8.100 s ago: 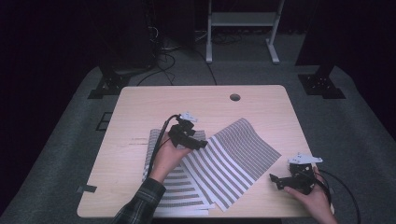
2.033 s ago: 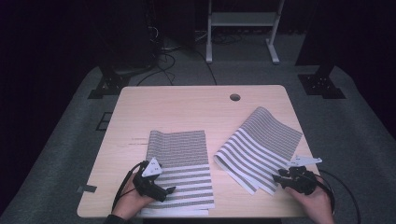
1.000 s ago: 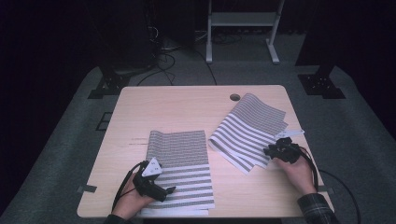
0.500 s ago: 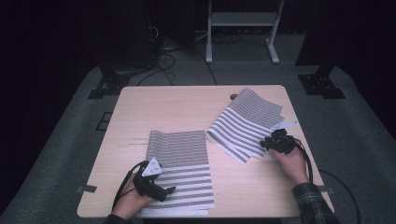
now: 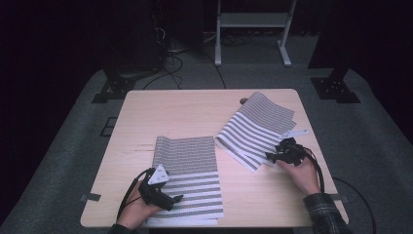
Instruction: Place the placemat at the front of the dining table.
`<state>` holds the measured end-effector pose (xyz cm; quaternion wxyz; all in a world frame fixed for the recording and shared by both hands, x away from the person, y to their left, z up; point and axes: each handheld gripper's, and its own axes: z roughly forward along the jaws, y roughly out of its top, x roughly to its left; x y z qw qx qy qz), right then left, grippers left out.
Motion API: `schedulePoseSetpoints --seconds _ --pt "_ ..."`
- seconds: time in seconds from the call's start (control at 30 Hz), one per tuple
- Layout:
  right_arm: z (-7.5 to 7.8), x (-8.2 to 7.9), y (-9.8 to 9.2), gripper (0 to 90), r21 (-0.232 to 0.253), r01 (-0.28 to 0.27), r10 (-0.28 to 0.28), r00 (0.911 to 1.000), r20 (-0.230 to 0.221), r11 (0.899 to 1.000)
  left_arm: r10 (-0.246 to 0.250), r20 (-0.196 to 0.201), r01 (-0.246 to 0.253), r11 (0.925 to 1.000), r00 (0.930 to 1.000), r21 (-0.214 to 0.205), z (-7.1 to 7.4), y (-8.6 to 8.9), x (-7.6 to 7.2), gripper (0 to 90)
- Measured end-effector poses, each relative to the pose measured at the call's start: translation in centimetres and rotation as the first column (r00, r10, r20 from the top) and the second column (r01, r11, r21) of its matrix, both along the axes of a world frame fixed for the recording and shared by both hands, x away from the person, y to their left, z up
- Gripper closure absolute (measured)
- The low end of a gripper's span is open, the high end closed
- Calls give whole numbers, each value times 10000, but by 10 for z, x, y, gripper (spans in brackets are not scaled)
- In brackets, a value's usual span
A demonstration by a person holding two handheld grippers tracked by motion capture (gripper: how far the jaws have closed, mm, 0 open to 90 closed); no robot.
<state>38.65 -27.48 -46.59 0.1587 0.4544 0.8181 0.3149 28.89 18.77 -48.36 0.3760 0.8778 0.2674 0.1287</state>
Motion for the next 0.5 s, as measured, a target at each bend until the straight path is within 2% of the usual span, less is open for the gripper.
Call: schedulePoseSetpoints --seconds 0.07,0.13,0.37,0.47,0.5 --pt "-3 -3 3 395 -108 -42 40 9998 -176 9999 1 6 -1 10000 10000 4 0 0 0 0" --pt "-3 -7 5 401 -257 -84 80 9999 -138 9996 -2 14 2 10000 10000 7 0 0 0 0" --pt "-4 -19 6 407 -258 -104 103 9999 -61 9996 -14 27 14 10000 10000 20 0 0 0 0" --pt "-4 -20 7 469 -282 -180 178 9998 -68 9994 -11 35 11 10000 10000 19 0 0 0 0" --pt "-3 -21 7 518 -259 -223 222 9997 -60 9994 -9 45 9 10000 10000 11 0 0 0 0"
